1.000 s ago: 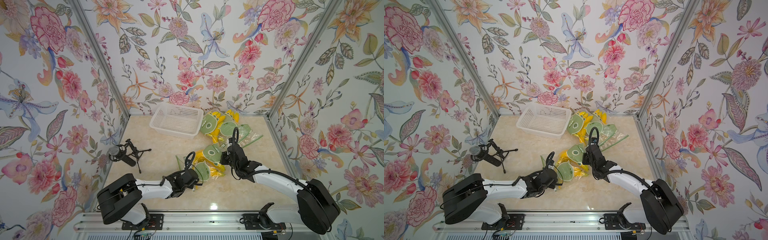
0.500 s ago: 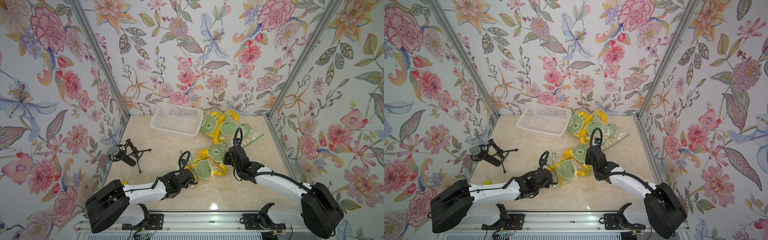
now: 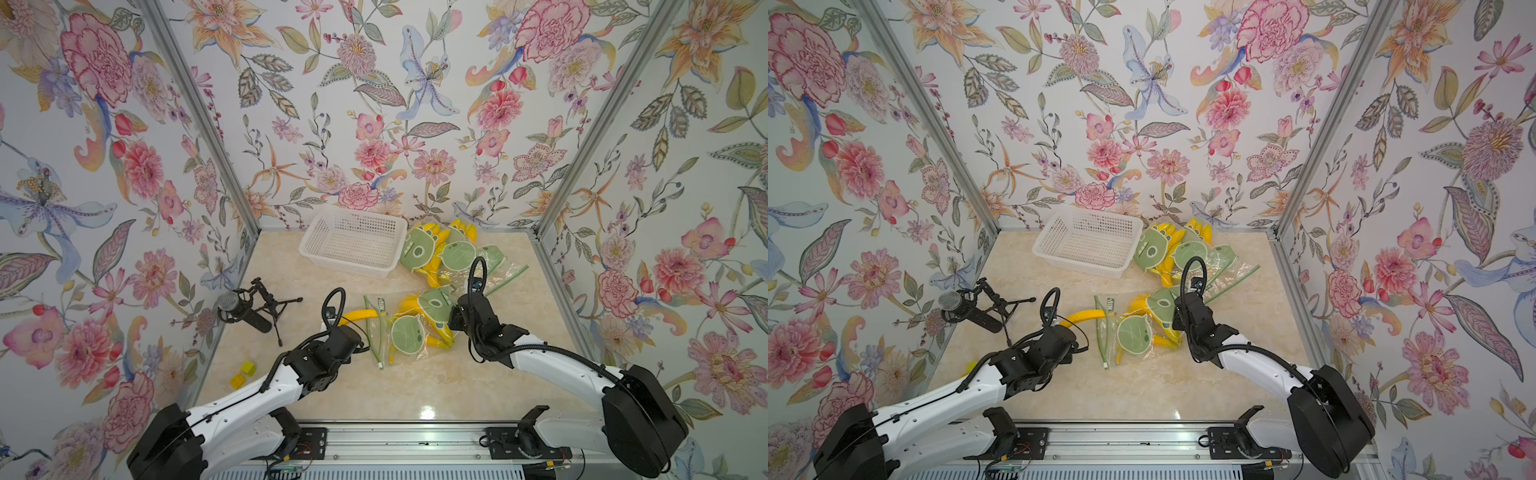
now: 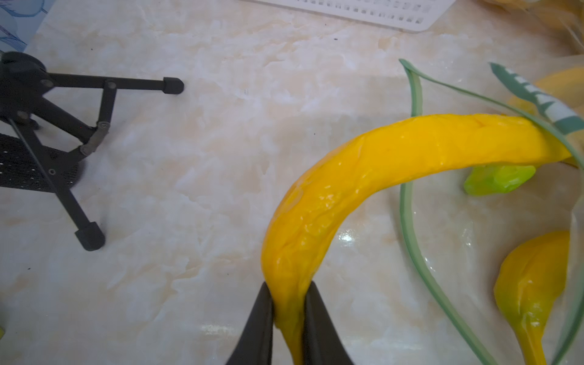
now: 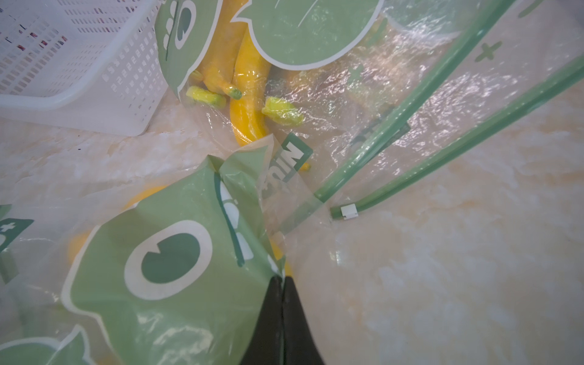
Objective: Open the zip-top bag and take out the banana
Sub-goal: Pick up the banana from the zipper food storage bag, then place the banana in the basket.
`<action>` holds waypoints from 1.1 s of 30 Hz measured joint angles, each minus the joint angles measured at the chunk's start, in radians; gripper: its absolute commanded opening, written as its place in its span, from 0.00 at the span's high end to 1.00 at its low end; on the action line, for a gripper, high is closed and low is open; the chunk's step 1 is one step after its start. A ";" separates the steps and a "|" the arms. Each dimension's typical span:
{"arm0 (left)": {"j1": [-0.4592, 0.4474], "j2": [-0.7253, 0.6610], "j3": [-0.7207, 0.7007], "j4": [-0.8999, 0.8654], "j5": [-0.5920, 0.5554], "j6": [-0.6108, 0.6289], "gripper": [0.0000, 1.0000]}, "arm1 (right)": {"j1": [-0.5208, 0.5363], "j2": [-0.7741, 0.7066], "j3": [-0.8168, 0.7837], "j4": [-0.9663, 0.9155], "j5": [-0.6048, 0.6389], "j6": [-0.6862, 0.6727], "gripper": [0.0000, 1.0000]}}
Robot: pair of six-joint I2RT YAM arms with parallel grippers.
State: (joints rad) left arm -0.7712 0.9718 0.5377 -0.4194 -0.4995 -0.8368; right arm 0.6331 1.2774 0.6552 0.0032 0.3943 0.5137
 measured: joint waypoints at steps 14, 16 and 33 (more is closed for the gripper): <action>0.207 0.321 0.534 -0.003 -0.002 0.196 0.97 | -0.006 0.000 -0.003 -0.002 -0.009 0.004 1.00; 0.216 0.356 0.573 -0.005 -0.010 0.210 0.97 | -0.011 -0.002 -0.005 -0.002 -0.009 0.005 1.00; 0.330 0.571 0.744 -0.006 0.032 0.254 0.98 | -0.027 -0.006 -0.015 0.000 -0.032 0.009 1.00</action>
State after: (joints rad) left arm -0.4408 1.5429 1.2816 -0.4252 -0.4679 -0.5823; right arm 0.6064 1.2716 0.6403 0.0036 0.3626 0.5228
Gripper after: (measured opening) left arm 0.179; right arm 0.047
